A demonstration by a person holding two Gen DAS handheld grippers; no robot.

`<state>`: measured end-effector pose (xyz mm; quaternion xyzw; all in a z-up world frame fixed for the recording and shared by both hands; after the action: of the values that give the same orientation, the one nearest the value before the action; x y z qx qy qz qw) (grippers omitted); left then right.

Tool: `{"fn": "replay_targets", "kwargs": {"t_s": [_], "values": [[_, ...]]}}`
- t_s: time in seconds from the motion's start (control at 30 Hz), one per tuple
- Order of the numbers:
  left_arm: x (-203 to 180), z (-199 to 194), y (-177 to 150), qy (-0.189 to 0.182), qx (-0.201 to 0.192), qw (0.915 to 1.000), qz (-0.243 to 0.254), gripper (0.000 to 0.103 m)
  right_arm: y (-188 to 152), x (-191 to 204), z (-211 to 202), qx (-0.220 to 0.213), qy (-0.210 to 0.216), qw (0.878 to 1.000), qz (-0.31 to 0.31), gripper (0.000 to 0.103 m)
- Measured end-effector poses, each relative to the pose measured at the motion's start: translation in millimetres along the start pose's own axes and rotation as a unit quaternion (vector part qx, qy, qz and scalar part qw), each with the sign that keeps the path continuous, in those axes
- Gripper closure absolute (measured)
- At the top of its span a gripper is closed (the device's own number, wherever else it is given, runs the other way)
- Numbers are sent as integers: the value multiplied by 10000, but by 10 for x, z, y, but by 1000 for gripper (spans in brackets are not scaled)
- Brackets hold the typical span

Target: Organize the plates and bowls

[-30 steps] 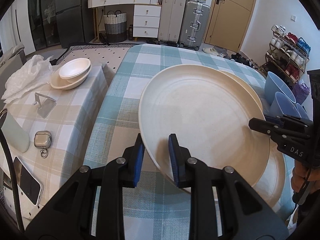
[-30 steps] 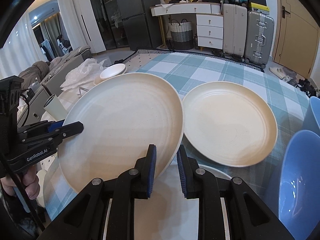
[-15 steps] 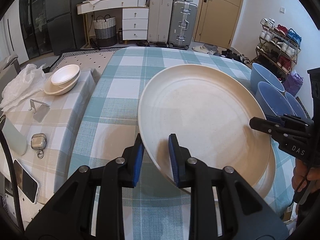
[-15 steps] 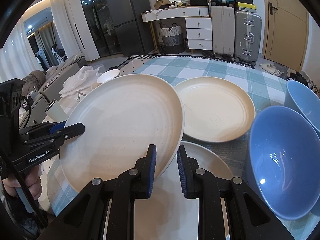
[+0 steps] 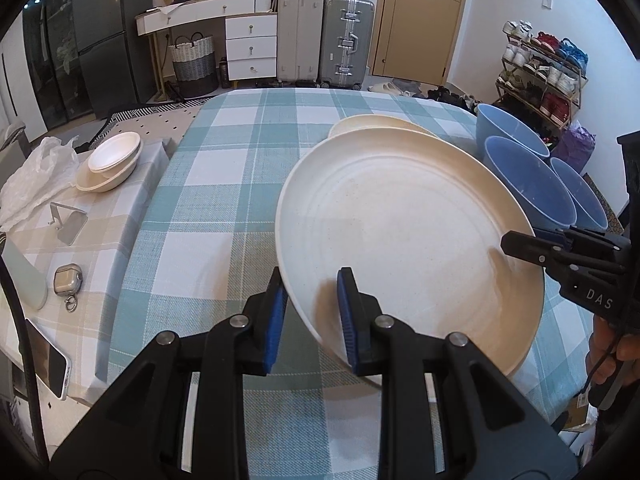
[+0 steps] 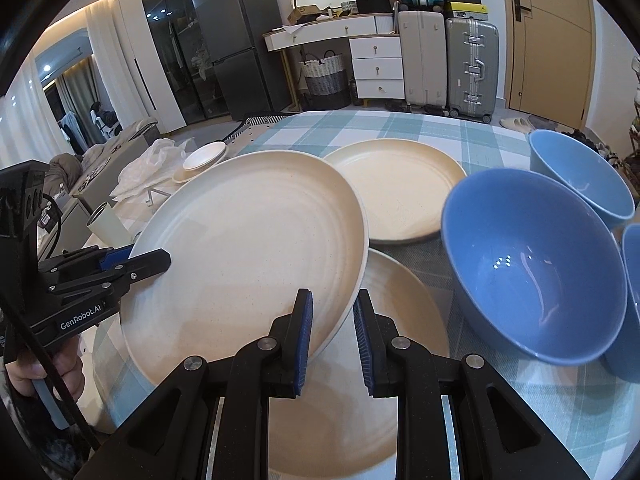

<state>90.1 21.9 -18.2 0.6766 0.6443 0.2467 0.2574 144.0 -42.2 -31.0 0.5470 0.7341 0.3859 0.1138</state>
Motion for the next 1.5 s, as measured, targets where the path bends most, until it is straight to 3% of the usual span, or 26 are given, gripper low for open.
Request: {"fn": "replay_targets", "kwargs": {"t_s": [0.47, 1.5], "values": [[-321, 80, -141, -101, 101, 9997, 201, 81, -286, -247, -133, -3, -283, 9995, 155, 81], [-682, 438, -256, 48, 340, 9968, 724, 79, -542, -513, -32, 161, -821, 9964, 157, 81]]}}
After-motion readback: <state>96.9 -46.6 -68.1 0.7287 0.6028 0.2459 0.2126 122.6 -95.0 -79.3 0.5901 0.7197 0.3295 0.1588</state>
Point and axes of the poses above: each gripper's, at about its wrist camera, not at the fingertips, and z roughly the way its jaws point, x to its left, y to its top, the point moved 5 cm from there along z, roughly the way its jaws point, and after that the axes turned 7 degrees about z, right-handed, at the moved point
